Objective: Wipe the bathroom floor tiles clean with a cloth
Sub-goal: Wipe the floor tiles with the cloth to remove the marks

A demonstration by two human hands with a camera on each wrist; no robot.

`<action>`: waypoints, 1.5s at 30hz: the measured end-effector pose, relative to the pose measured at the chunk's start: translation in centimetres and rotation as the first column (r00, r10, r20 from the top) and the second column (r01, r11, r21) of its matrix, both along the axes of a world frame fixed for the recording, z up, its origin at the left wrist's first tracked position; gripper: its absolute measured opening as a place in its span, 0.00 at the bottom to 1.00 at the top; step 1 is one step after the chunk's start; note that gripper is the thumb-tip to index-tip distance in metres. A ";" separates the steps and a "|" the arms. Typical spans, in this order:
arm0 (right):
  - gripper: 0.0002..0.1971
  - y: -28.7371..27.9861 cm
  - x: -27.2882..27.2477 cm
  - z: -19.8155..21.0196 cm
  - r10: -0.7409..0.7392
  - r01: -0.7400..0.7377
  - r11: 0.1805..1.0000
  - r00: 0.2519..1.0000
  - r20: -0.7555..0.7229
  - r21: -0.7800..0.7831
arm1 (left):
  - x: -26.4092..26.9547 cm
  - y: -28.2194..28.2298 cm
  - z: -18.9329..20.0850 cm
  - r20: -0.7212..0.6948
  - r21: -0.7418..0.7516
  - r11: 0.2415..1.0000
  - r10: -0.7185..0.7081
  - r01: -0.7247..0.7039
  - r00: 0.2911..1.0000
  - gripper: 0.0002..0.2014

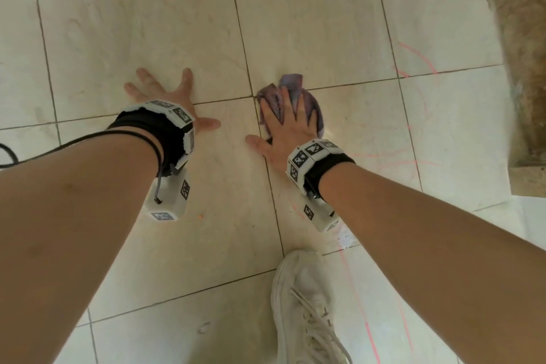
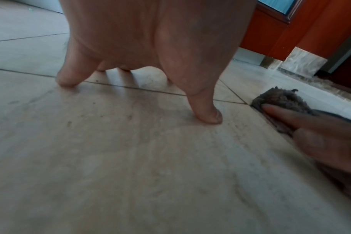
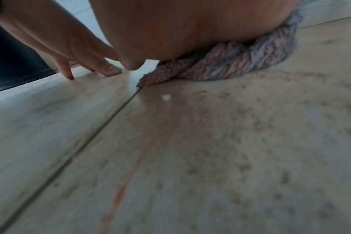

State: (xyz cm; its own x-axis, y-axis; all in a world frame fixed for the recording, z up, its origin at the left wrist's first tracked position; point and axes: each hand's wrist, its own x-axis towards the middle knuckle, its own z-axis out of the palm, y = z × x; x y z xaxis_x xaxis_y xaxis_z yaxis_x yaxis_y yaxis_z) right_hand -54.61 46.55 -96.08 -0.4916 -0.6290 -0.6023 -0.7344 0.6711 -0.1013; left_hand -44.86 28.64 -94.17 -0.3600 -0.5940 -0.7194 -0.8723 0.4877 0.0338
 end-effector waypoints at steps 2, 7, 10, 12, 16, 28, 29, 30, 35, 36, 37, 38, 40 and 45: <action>0.43 -0.3 -0.1 0.4 0.003 -0.003 0.999 1.000 0.012 0.045 | -0.6 1.1 0.2 -0.005 0.007 1.000 0.014 -0.014 1.000 0.59; 0.42 -1.4 0.0 1.6 -0.022 0.014 0.988 0.998 0.053 0.152 | -0.5 1.6 -0.1 -0.028 -0.016 1.000 -0.006 0.005 1.000 0.61; 0.40 -1.4 1.0 2.5 -0.038 0.023 0.980 0.997 0.071 0.198 | -0.1 1.4 -0.1 -0.059 -0.046 0.998 -0.047 0.044 0.997 0.62; 0.39 -0.9 2.3 2.9 -0.020 -0.007 0.974 0.993 0.116 0.227 | 0.4 1.6 0.2 -0.068 -0.045 0.999 -0.021 0.018 0.997 0.61; 0.41 0.8 3.0 2.2 -0.022 0.001 0.981 0.994 0.109 0.195 | -0.2 1.5 -0.4 -0.041 -0.049 0.998 -0.046 0.044 0.998 0.61; 0.37 4.7 3.2 0.4 0.025 -0.023 0.999 0.998 0.062 -0.027 | 0.4 1.3 -0.9 -0.052 -0.070 0.998 -0.013 0.009 0.999 0.60; 0.36 6.1 3.1 0.4 -0.002 0.004 1.000 0.998 0.055 -0.027 | 0.3 1.5 -0.8 -0.054 -0.073 0.997 -0.009 0.005 0.998 0.60; 0.36 7.5 3.0 0.4 -0.026 0.027 0.999 0.999 0.047 -0.023 | 0.2 1.6 -0.8 -0.055 -0.080 0.997 -0.007 0.002 0.998 0.60; 0.34 8.7 -1.3 0.8 -0.130 0.130 0.992 0.990 0.056 0.001 | 0.3 3.3 -0.6 -0.060 -0.095 0.995 -0.028 0.022 0.998 0.53; 0.34 7.7 -2.3 0.8 -0.167 0.168 0.986 0.984 0.056 -0.010 | 0.3 3.9 -0.7 -0.065 -0.089 0.995 -0.042 0.036 0.997 0.53; 0.34 6.8 -3.2 0.8 -0.197 0.198 0.980 0.979 0.050 -0.018 | 0.1 4.6 -0.8 -0.069 -0.084 0.995 -0.061 0.055 0.996 0.52; 0.34 6.0 -3.8 0.7 -0.214 0.215 0.976 0.976 0.040 -0.023 | -0.3 5.4 -0.9 -0.070 -0.082 0.994 -0.084 0.079 0.994 0.52; 0.34 5.0 -4.3 0.5 -0.208 0.208 0.978 0.978 0.018 -0.019 | -1.3 7.0 -0.9 -0.066 -0.093 0.988 -0.127 0.120 0.990 0.52; 0.35 5.5 -3.7 0.7 -0.154 0.154 0.988 0.988 0.019 -0.022 | -2.9 8.5 -0.5 -0.041 -0.092 0.985 -0.152 0.148 0.988 0.53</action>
